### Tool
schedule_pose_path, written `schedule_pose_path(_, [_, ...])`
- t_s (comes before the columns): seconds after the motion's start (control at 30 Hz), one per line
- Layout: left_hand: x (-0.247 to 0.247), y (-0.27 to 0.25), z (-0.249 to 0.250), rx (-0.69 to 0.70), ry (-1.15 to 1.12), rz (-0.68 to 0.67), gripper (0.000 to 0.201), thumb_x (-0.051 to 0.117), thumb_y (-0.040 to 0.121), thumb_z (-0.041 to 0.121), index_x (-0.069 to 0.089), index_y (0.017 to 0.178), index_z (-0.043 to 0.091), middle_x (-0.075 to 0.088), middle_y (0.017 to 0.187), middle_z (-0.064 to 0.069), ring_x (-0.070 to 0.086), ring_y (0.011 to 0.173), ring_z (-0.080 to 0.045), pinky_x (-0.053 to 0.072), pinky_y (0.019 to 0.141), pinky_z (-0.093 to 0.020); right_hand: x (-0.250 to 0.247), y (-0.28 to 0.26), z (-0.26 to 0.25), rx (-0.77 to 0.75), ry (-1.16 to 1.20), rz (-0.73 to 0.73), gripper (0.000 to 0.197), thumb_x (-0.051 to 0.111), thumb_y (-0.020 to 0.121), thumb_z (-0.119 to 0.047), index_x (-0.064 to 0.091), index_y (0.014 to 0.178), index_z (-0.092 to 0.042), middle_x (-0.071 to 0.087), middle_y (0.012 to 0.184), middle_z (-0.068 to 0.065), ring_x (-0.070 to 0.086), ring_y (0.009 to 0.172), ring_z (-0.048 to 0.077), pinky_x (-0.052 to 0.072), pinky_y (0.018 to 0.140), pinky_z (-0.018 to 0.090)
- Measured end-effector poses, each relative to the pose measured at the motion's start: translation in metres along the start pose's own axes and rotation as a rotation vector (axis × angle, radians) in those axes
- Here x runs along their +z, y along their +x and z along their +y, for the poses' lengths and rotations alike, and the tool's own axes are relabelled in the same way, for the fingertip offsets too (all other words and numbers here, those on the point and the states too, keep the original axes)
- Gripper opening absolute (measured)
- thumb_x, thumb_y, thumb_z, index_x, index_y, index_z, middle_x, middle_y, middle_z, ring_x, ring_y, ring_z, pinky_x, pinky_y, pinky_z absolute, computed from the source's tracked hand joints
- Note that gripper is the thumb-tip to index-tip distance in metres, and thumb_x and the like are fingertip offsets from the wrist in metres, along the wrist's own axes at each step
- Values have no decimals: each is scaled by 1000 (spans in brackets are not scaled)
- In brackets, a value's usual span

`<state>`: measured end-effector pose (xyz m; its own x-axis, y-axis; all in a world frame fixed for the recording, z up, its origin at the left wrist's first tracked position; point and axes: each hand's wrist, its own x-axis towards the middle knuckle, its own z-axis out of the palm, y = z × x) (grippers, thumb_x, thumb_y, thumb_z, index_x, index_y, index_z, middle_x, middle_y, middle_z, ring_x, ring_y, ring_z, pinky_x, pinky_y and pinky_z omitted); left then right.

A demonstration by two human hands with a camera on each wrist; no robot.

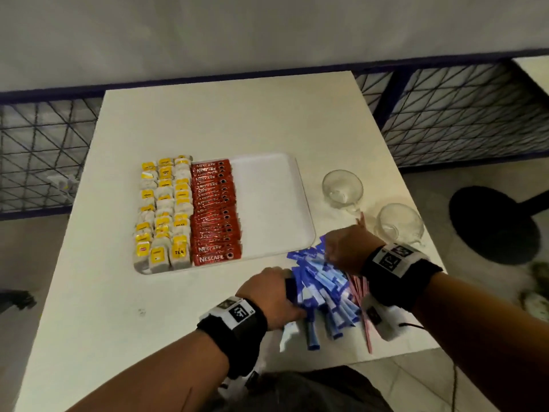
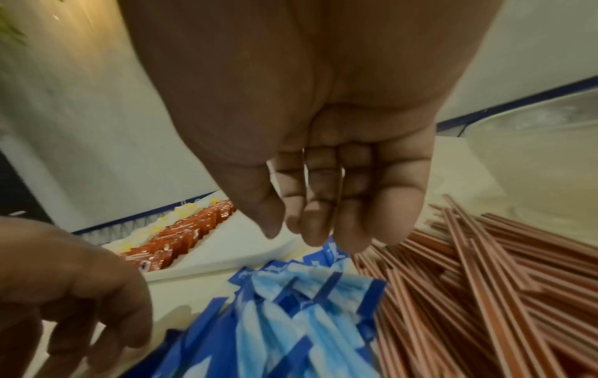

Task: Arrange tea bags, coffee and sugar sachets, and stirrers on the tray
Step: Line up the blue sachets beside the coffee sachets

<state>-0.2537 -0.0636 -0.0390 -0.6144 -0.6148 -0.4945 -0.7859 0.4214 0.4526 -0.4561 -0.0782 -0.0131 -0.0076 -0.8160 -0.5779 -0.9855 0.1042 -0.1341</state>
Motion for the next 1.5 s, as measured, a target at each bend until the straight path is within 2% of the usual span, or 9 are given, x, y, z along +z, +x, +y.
schedule_pose_path(0.17, [29, 1, 23, -197, -8, 75, 32, 60, 80, 48, 54, 100, 24, 57, 102, -5, 58, 97, -30, 50, 75, -35, 16, -15, 11, -138, -34, -5, 23, 47, 94, -32, 54, 108, -14, 59, 116, 11, 54, 109, 29, 36, 80, 27])
schedule_pose_path(0.3, [37, 1, 14, -427, -36, 122, 28, 52, 92, 29, 52, 116, 14, 55, 115, -11, 59, 104, -32, 44, 83, -34, 34, -13, 10, -185, -46, 43, 38, 48, 94, -27, 45, 128, -9, 47, 128, 14, 50, 116, 32, 41, 97, 36])
schedule_pose_path(0.5, [39, 1, 8, -599, -115, 183, 26, 46, 97, 24, 49, 117, 8, 56, 119, -13, 56, 110, -30, 42, 87, -33, 32, -1, 2, -207, -45, -40, 35, 47, 95, -27, 49, 122, -6, 50, 129, 14, 52, 117, 29, 44, 96, 34])
schedule_pose_path(0.73, [51, 25, 31, -621, -139, 236, 96, 6, 73, 87, 53, 117, 14, 48, 116, -10, 49, 107, -30, 43, 85, -39, 31, 5, -2, -222, -43, -72, 30, 52, 94, -39, 45, 81, -13, 58, 104, 11, 56, 95, 27, 36, 64, 27])
schedule_pose_path(0.87, [48, 30, 48, -764, -174, 295, 85, 29, 82, 79, 43, 124, 7, 42, 122, -13, 49, 106, -32, 41, 90, -39, 31, 8, -3, -208, 22, -80, 23, 49, 94, -27, 60, 98, -8, 63, 110, 13, 60, 100, 29, 44, 72, 28])
schedule_pose_path(1.1, [41, 41, 55, -825, -256, 285, 80, 55, 79, 69, 38, 128, 8, 39, 126, -10, 48, 111, -30, 42, 92, -37, 23, 7, 5, -207, 180, -85, 38, 46, 92, -15, 48, 129, -12, 60, 123, 12, 57, 110, 29, 37, 76, 23])
schedule_pose_path(1.23, [32, 42, 49, -842, -340, 278, 71, 56, 82, 61, 39, 127, 8, 41, 125, -13, 50, 115, -33, 43, 93, -40, 11, -1, 14, -283, 88, -73, 28, 51, 90, -24, 55, 116, -15, 62, 116, 8, 57, 107, 27, 42, 80, 27])
schedule_pose_path(1.37, [23, 50, 43, -830, -396, 258, 78, 52, 69, 75, 52, 116, 13, 50, 122, -13, 53, 110, -30, 46, 87, -37, 7, -17, 11, -419, -161, -202, 29, 68, 79, -41, 56, 88, -15, 60, 91, 3, 58, 83, 22, 41, 63, 27])
schedule_pose_path(1.5, [15, 49, 38, -804, -379, 237, 65, 63, 77, 58, 51, 119, 10, 52, 120, -12, 55, 111, -30, 48, 89, -35, 20, -19, 10, -440, -349, -319, 47, 77, 65, -57, 55, 72, -17, 57, 72, -1, 56, 64, 17, 42, 51, 26])
